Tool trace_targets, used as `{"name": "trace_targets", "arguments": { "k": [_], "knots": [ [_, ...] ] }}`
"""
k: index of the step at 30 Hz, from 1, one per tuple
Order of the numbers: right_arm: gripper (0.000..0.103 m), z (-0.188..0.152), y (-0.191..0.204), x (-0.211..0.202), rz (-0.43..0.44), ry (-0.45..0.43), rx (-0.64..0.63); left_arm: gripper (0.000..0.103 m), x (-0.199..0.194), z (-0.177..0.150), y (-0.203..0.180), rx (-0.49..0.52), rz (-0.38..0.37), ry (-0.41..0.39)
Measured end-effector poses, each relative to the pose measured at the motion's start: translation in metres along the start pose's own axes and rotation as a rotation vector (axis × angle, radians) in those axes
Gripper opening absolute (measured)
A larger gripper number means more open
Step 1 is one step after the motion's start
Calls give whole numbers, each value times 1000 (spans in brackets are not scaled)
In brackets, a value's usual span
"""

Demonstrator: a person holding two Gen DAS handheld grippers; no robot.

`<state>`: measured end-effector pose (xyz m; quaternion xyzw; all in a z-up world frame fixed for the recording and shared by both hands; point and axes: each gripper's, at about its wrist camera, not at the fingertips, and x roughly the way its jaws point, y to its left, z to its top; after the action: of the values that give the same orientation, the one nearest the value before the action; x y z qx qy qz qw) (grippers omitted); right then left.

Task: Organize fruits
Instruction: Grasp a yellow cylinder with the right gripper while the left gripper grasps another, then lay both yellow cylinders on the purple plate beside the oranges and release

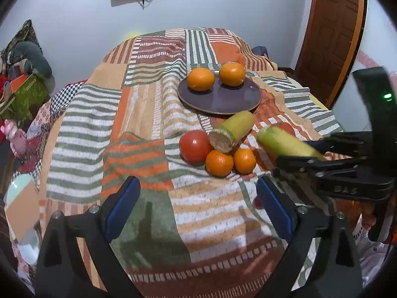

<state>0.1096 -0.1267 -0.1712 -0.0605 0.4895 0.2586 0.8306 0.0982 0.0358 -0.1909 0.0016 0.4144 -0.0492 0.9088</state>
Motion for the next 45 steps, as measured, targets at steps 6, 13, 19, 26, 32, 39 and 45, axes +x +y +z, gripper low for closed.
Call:
{"name": "trace_targets", "arguments": {
  "k": [6, 13, 19, 26, 32, 39, 45],
  "knots": [
    [37, 15, -14, -30, -22, -110, 3, 96, 19, 32, -12, 54, -35, 32],
    [37, 27, -50, -41, -50, -145, 49, 96, 65, 67, -39, 128, -78, 121],
    [37, 25, -76, -41, -61, -147, 86, 96, 111, 80, -51, 188, -121, 245],
    [36, 19, -97, -32, -59, -135, 110, 73, 143, 79, -61, 255, -100, 301],
    [36, 18, -108, -19, -34, -112, 143, 54, 150, 75, -62, 244, -134, 311],
    [36, 22, -111, -17, -14, -109, 146, 37, 132, 78, -58, 231, -179, 307],
    [36, 31, -112, -22, -24, -134, 147, 37, 115, 89, -50, 191, -165, 261]
  ]
}}
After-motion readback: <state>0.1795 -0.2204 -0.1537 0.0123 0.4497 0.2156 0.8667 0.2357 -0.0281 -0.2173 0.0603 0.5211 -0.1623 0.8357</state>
